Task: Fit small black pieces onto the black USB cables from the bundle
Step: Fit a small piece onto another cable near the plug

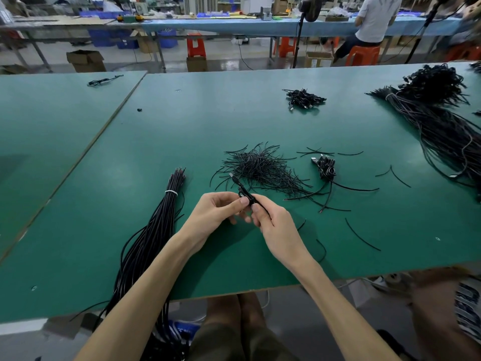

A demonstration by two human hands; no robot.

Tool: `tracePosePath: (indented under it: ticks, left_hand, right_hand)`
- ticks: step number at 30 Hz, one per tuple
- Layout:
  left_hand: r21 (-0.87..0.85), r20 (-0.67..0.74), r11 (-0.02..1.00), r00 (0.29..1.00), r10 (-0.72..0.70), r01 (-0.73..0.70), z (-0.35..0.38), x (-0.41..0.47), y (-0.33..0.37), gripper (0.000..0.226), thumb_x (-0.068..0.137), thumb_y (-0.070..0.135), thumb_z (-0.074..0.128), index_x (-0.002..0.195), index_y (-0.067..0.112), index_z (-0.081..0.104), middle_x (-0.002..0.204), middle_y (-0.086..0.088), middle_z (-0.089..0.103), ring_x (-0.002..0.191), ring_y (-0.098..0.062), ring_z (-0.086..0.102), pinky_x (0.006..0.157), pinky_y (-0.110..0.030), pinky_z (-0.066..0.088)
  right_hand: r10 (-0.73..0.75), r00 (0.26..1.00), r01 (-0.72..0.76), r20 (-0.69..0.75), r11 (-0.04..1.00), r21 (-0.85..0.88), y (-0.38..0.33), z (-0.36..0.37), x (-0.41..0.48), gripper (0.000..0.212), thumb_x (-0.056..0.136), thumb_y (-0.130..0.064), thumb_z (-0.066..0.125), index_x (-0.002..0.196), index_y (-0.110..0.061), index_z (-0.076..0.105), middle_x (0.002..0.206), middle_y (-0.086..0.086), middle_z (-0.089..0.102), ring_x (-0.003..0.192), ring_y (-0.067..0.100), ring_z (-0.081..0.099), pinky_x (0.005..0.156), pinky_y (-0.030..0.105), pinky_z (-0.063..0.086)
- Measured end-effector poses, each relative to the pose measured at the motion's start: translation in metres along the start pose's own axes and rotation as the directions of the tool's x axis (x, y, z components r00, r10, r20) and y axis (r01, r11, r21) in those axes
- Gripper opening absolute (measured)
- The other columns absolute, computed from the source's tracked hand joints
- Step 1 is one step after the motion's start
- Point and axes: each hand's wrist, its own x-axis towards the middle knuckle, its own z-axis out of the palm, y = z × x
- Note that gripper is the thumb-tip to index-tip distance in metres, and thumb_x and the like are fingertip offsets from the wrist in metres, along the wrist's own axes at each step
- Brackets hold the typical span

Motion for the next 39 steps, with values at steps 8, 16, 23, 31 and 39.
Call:
tracePosePath:
  ticks: [8, 16, 23, 31, 39]
  left_hand:
    - [-0.016, -0.03, 1.0, 0.999, 0.025, -0.025, 0.001, 0.0, -0.002, 0.025, 0.095, 0.037, 0.072, 0.084, 0.015, 0.076, 0.083, -0.011, 0.075, 0.073, -0.02, 0.068, 0.065, -0.026, 0.048]
    - [-0.021, -0.042, 0.999, 0.999, 0.03, -0.031, -0.001, 0.001, -0.005, 0.031, 0.096, 0.036, 0.071, 0.081, 0.009, 0.074, 0.075, -0.013, 0.07, 0.069, -0.019, 0.059, 0.065, -0.024, 0.046]
    - [-0.012, -0.073, 1.0, 0.997, 0.02, -0.021, 0.002, 0.001, -0.008, 0.027, 0.095, 0.031, 0.073, 0.084, 0.006, 0.075, 0.072, -0.013, 0.07, 0.066, -0.018, 0.058, 0.062, -0.022, 0.046]
    - [-0.14, -0.15, 0.99, 0.989, -0.019, -0.003, 0.002, 0.002, -0.009, 0.037, 0.086, 0.026, 0.078, 0.103, -0.001, 0.06, 0.083, -0.017, 0.075, 0.071, -0.021, 0.069, 0.062, -0.026, 0.05]
    - [-0.014, -0.109, 0.985, 0.98, 0.167, -0.169, 0.006, -0.003, -0.011, 0.01, 0.098, 0.007, 0.067, 0.108, 0.005, 0.067, 0.088, -0.017, 0.076, 0.082, -0.022, 0.071, 0.072, -0.027, 0.053]
  right_hand:
    - [-0.09, 0.995, 0.082, -0.048, 0.986, -0.147, 0.0, 0.001, -0.001, 0.036, 0.107, -0.004, 0.049, 0.138, -0.014, 0.062, 0.083, -0.026, 0.061, 0.083, -0.007, 0.058, 0.078, 0.006, 0.042]
    - [-0.141, 0.99, 0.125, -0.013, 0.911, -0.392, -0.007, 0.005, -0.003, 0.039, 0.108, -0.007, 0.048, 0.146, -0.007, 0.053, 0.101, -0.01, 0.054, 0.087, 0.004, 0.056, 0.082, 0.017, 0.046]
    - [-0.133, 0.991, 0.088, -0.012, 0.717, -0.691, -0.01, 0.015, -0.009, 0.021, 0.105, -0.006, 0.055, 0.125, -0.001, 0.06, 0.101, 0.01, 0.059, 0.084, 0.024, 0.06, 0.071, 0.032, 0.055]
    - [-0.058, 0.997, 0.022, -0.049, 0.843, -0.538, -0.009, 0.013, -0.006, 0.027, 0.111, -0.022, 0.041, 0.113, -0.007, 0.062, 0.1, 0.006, 0.063, 0.083, 0.025, 0.062, 0.076, 0.038, 0.052]
    - [0.034, 0.996, -0.057, -0.084, 0.958, -0.281, 0.002, 0.006, -0.001, 0.028, 0.109, -0.016, 0.044, 0.095, -0.011, 0.066, 0.089, -0.002, 0.069, 0.081, 0.016, 0.062, 0.075, 0.037, 0.05]
